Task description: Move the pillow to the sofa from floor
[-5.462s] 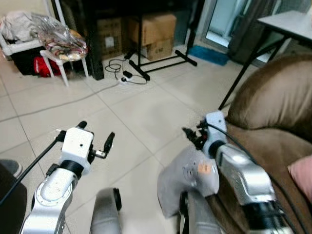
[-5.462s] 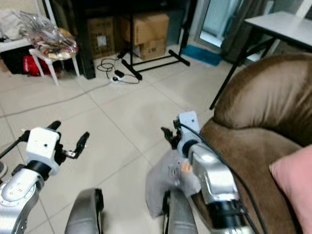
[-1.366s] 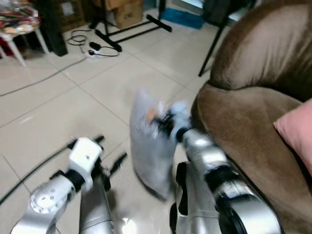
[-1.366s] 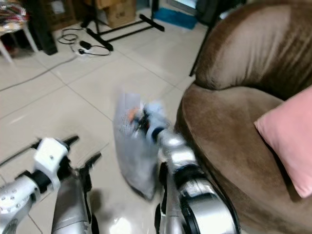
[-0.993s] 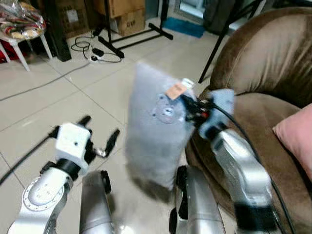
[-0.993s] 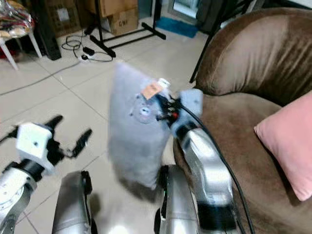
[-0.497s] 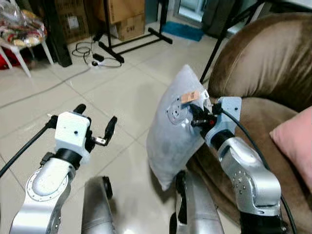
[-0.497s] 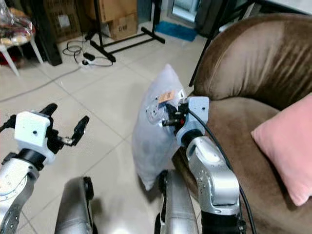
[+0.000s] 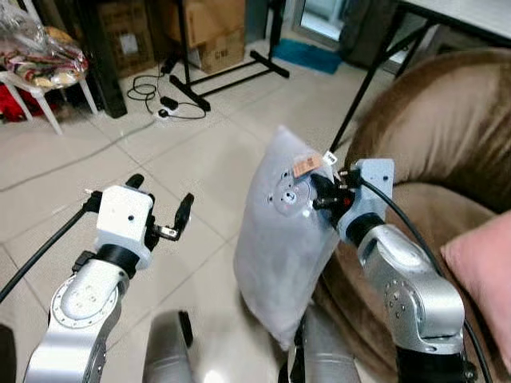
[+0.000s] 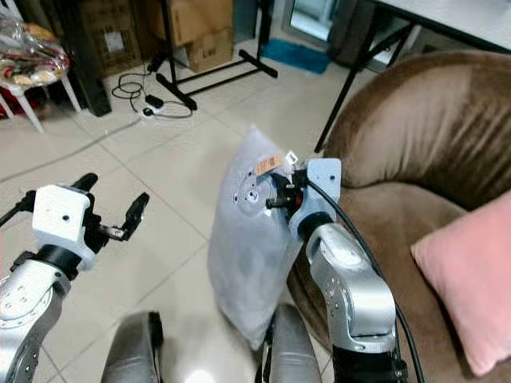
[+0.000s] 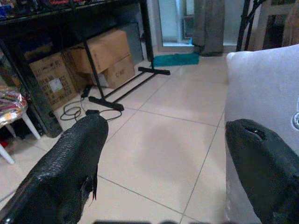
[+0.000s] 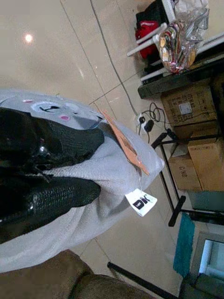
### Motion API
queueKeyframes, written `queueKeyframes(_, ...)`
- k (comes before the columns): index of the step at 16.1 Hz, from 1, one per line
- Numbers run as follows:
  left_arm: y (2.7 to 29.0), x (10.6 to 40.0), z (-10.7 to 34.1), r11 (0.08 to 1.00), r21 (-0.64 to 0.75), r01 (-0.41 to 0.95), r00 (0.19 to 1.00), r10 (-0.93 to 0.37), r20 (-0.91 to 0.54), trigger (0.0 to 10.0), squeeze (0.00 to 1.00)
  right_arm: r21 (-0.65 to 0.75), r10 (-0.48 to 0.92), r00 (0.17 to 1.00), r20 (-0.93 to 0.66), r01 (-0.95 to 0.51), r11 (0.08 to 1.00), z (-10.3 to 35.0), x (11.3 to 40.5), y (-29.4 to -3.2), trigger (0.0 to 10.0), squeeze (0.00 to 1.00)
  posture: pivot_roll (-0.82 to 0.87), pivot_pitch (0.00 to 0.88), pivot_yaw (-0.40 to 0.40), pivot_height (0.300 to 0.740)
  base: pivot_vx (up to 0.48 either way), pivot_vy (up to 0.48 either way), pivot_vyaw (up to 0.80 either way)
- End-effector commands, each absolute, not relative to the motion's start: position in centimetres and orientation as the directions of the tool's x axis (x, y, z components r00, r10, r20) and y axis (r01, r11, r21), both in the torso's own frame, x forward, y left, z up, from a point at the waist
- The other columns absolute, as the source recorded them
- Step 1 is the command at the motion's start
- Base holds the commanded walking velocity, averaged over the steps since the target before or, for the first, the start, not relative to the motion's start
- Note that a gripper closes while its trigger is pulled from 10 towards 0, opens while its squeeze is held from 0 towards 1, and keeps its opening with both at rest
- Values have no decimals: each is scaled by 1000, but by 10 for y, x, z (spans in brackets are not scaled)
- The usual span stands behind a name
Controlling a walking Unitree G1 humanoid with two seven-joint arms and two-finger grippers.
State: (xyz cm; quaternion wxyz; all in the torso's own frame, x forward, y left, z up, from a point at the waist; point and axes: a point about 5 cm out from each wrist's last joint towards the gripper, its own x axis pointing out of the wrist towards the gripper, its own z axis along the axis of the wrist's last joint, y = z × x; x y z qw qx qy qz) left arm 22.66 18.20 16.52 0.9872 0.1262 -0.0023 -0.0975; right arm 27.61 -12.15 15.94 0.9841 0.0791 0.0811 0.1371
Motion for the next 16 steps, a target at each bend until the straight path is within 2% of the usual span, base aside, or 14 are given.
queueKeyframes(1,178,227,163,949,245,198,980,-197,-27,10000,220,161,270,960,-73,-256,953,175,277,-125,10000,0,18,0,-91,661,0,0,0)
queueKeyframes(9,174,229,161,948,238,212,977,-212,-25,10000,224,160,226,971,-77,-212,964,175,277,-133,10000,0,2,0,-87,740,0,0,0)
queueKeyframes(16,172,229,160,944,244,222,975,-222,-27,10000,224,168,162,984,-79,-147,975,176,278,-141,10000,0,-5,0,-86,740,0,0,0)
